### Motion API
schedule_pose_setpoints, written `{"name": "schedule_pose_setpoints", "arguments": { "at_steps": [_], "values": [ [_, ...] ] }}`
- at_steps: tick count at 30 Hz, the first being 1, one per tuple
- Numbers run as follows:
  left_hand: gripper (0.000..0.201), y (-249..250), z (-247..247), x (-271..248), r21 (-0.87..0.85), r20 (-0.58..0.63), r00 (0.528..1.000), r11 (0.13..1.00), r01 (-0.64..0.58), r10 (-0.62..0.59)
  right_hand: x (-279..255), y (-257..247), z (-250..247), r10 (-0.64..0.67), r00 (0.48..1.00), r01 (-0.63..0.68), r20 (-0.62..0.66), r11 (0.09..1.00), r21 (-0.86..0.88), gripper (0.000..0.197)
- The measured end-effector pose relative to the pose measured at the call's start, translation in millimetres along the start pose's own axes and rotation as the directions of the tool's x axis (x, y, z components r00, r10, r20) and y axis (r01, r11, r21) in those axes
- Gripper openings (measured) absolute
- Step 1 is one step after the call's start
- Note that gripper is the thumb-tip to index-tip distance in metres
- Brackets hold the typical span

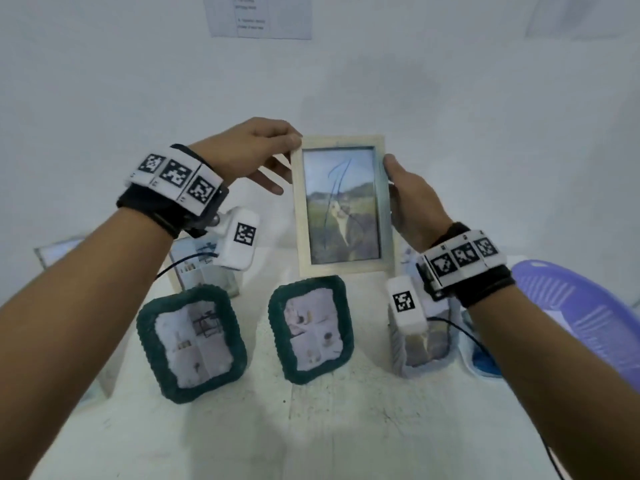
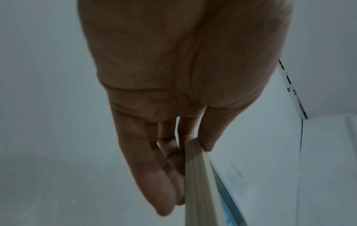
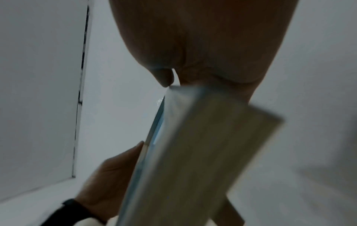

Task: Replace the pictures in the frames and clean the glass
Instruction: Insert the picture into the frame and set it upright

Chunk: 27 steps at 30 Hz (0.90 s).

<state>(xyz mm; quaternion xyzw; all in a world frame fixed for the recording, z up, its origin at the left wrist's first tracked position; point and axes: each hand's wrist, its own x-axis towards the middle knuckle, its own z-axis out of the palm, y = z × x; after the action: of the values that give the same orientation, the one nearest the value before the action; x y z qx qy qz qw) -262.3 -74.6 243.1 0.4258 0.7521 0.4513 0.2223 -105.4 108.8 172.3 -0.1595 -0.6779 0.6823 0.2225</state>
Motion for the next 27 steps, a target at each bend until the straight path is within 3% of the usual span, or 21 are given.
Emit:
{"name": "schedule_pose_setpoints", "arguments": {
  "at_steps": [3,5,8,10,13,15,17,19,21,23,27],
  "values": [
    [0.023,12,42,-18,-0.027,0.050,0.998,0.999,-0.023,0.024,-57,8,-20,0.070,0.998,-0.070,0.004,0.983,0.170,0.062],
    [0.022,14,72,-27,-0.020,0.081,0.997,1.000,-0.013,0.014,-90,18,-34,0.127,0.990,-0.110,-0.061,0.966,0.236,0.063],
    [0.021,11,123,-41,-0.033,0.141,0.989,0.999,0.042,-0.037,-127,48,-61,0.200,0.957,-0.167,-0.212,0.973,0.162,0.057],
    [0.022,6,152,-52,-0.062,0.166,0.983,0.994,0.091,-0.080,-148,67,-74,0.194,0.953,-0.175,-0.234,0.979,0.101,0.057],
    [0.024,-5,189,-71,-0.086,0.125,0.983,0.985,0.148,-0.137,-177,91,-87,0.205,0.957,-0.190,-0.207,0.977,0.093,0.056],
    [0.027,-15,214,-88,-0.082,0.025,0.986,0.982,0.168,-0.166,-194,101,-92,0.244,0.956,-0.215,-0.160,0.959,0.184,0.054],
    [0.050,-27,243,-112,0.007,-0.078,0.982,0.985,0.175,-0.174,-205,112,-96,0.286,0.947,-0.245,-0.149,0.938,0.244,0.071],
    [0.081,-37,276,-137,0.050,-0.087,0.987,0.989,0.137,-0.132,-214,120,-97,0.288,0.943,-0.240,-0.166,0.936,0.258,0.085],
    [0.102,-48,309,-155,0.021,-0.058,0.994,0.995,0.095,-0.094,-223,122,-96,0.254,0.956,-0.202,-0.149,0.934,0.293,0.071],
    [0.115,-56,333,-164,-0.049,-0.094,0.986,0.990,0.135,-0.139,-233,123,-93,0.261,0.957,-0.212,-0.123,0.925,0.316,0.059],
    [0.147,-45,352,-168,-0.258,-0.162,0.949,0.940,0.223,-0.269,-245,127,-87,0.266,0.960,-0.270,0.082,0.815,0.513,0.066]
  ]
}}
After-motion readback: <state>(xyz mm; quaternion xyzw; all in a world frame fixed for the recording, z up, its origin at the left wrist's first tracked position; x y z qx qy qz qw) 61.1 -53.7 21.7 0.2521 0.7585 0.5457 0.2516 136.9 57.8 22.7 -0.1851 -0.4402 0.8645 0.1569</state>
